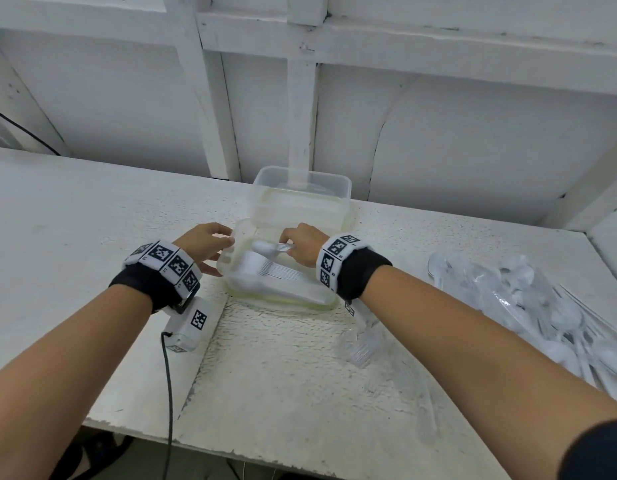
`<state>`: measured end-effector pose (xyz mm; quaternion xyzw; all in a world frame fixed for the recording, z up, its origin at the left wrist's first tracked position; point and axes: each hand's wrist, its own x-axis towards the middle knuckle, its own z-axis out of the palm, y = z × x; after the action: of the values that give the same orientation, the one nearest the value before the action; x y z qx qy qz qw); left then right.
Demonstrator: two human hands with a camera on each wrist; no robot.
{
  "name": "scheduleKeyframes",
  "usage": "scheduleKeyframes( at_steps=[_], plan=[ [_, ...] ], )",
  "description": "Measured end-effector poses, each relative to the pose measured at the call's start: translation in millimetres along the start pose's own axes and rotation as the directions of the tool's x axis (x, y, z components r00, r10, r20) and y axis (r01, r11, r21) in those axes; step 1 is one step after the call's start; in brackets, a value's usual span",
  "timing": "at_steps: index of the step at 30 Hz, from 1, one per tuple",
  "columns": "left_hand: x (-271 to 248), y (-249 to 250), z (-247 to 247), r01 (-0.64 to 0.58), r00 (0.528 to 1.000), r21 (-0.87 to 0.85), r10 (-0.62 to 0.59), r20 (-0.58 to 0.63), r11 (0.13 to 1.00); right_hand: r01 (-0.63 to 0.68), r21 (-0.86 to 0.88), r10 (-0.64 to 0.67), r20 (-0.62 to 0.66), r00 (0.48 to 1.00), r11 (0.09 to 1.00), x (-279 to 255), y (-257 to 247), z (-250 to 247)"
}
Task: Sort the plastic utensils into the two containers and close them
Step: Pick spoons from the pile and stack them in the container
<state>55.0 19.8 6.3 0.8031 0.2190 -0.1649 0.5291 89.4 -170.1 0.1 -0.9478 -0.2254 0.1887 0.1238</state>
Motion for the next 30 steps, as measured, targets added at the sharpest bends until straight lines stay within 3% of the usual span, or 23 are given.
scheduleKeyframes(
  at_steps=[8,24,30],
  plan=[
    [2.5,-3.9,-0.4,-0.008,1.0,-0.017,0.008,0.005,1.0,-0.009,0.044,0.004,0.104,0.995,0.999,2.7,6.4,7.5],
    [5.3,-3.9,0.7,-0.014,1.0,0.003,0.014,-0.013,1.0,0.006,0.14,-0.014,0.059,0.998,0.99,8.4,9.8,10.4],
    [4.3,-2.2,-2.6,-0.065,0.994,0.129,0.075,-0.076,0.99,0.016,0.084,-0.021,0.058,0.998,0.996,4.1,13.0,3.6]
  ],
)
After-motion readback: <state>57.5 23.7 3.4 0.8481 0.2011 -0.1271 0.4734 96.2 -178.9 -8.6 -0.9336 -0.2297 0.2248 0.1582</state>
